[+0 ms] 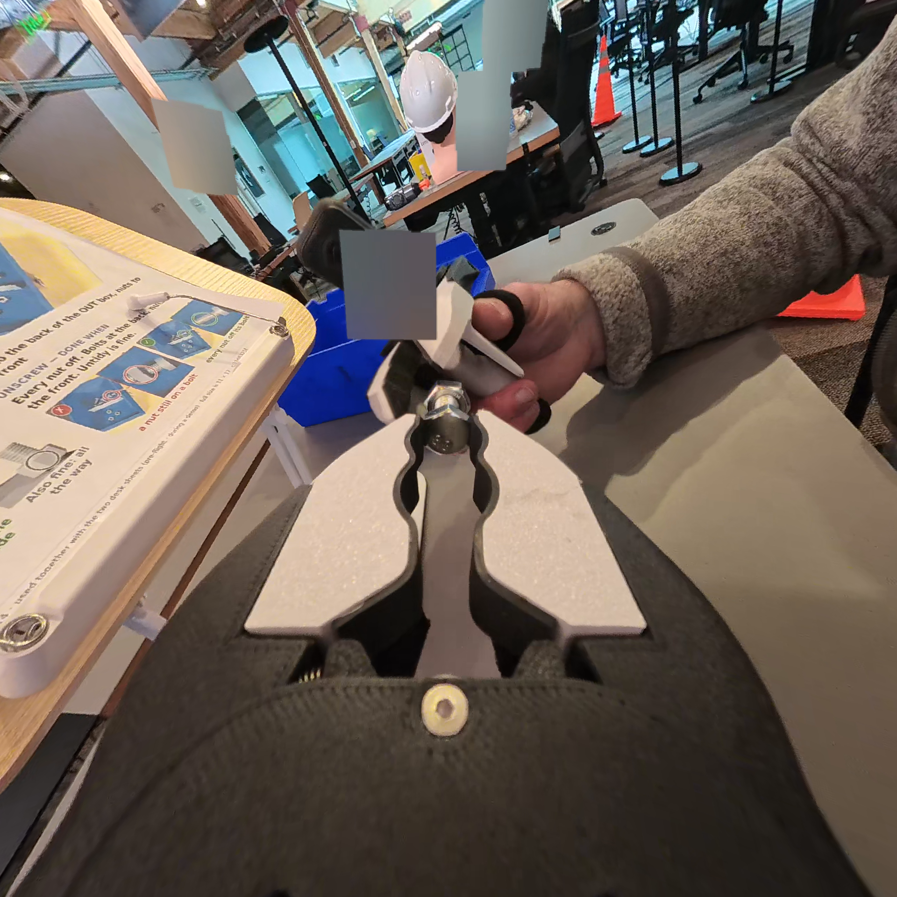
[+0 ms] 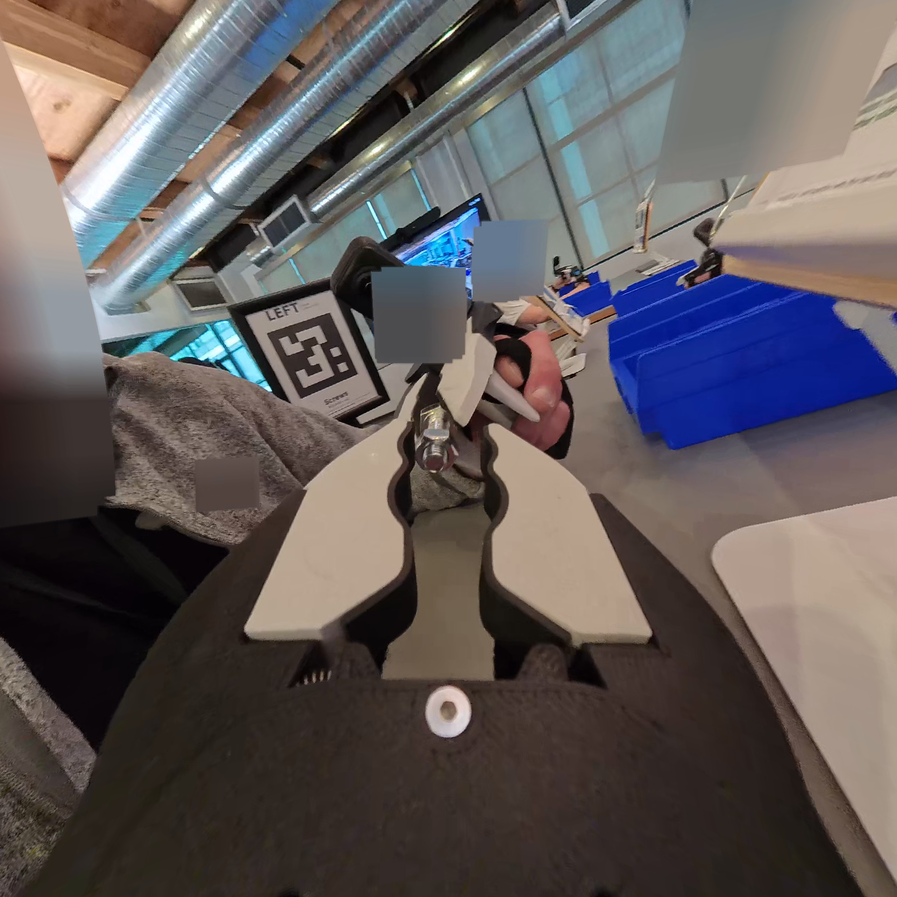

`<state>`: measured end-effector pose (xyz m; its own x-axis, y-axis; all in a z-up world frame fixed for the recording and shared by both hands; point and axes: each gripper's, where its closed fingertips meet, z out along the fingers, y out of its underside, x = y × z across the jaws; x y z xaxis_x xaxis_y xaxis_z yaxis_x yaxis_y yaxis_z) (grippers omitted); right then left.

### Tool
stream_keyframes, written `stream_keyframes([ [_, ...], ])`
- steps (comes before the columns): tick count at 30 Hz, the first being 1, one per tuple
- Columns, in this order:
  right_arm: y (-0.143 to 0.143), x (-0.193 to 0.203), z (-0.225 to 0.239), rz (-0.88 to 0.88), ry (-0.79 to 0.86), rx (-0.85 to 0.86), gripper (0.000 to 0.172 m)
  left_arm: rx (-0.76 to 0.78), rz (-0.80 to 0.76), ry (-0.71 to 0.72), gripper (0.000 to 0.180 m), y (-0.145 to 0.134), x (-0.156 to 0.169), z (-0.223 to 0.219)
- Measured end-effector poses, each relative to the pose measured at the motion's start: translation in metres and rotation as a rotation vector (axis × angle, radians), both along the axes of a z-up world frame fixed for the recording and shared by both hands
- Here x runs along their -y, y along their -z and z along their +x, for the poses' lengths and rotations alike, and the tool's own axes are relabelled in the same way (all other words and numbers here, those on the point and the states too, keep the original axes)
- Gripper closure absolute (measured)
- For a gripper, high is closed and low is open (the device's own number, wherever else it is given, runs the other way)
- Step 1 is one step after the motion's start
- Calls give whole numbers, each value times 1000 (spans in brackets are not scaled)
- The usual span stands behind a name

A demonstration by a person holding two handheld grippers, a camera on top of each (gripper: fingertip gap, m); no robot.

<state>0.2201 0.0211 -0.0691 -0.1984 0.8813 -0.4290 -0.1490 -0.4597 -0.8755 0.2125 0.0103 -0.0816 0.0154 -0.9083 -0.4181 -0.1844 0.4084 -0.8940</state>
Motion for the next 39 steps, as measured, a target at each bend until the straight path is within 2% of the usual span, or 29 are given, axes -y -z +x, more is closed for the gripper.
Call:
stream_keyframes([
  [6,-2,-1,1,83,63,70,136,14,-24,0,163,-1,-2,-1],
  [13,-1,10,-5,270,102,156,133,53,-115,19,163,-3,-7,-3],
  [19,-5,18,-7,301,81,142,129,35,-137,7,163,1,-9,-3],
  [21,-25,56,2,359,-119,20,165,31,-166,-25,163,3,-17,-5],
  [22,-28,65,4,382,-159,16,172,40,-179,-15,163,2,-17,-7],
  [23,-25,62,3,400,-123,65,172,58,-185,-7,163,-1,-16,-8],
  [24,-21,49,2,406,-44,101,169,66,-184,-2,163,-4,-15,-8],
  [25,-21,36,2,387,33,103,159,62,-175,3,163,-4,-14,-7],
  [27,-18,19,3,335,107,107,127,53,-159,15,163,-4,-10,-5],
  [29,-13,6,2,328,185,134,117,50,-167,26,163,-2,-8,-3],
  [30,-12,7,1,325,174,135,116,47,-167,27,163,0,-8,-2],
  [35,-6,23,-5,332,72,155,121,51,-177,22,163,-1,-10,-3],
  [37,-15,54,3,384,-112,80,153,49,-180,3,163,1,-13,-4],
  [38,-16,52,3,392,-97,82,169,56,-189,10,163,0,-13,-5],
  [39,-15,43,2,394,-38,96,162,66,-194,20,163,-1,-13,-6],
])
